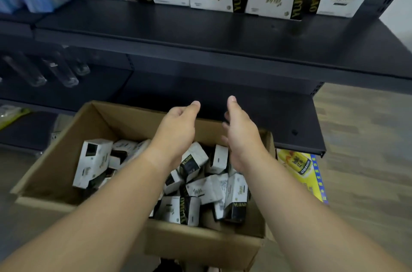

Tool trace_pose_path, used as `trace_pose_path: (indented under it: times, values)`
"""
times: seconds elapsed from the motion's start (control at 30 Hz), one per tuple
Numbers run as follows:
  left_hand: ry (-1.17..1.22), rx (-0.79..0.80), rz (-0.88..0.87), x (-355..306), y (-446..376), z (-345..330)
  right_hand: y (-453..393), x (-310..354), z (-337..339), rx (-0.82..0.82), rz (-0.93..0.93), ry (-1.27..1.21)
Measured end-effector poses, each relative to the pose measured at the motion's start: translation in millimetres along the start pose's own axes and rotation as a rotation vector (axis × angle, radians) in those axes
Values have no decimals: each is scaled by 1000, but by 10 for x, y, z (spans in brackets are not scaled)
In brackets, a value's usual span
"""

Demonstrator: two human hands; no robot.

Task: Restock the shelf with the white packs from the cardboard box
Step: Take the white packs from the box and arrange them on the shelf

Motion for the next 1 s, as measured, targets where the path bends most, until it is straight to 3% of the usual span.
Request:
trace_pose_path:
  times: [0.33,0.63,1.0]
  values:
    - [7,-98,121,439,-296,494,-111,-395,-420,10,-154,56]
    - [42,-102,223,756,-886,1360,-512,-639,-1549,55,-216,125]
    - [105,-253,432,1498,-1369,2548,-981,-1127,-2992,174,-387,247]
Point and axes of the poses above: each hand's wrist, its own y-axis away from the middle knuckle, its own z-axis out of the back of the hand, x = y × z, the point moved 5 cm from there along -y, towards the middle knuckle, and after that the axes turned 1 degree about -y, right-handed, at the moved point
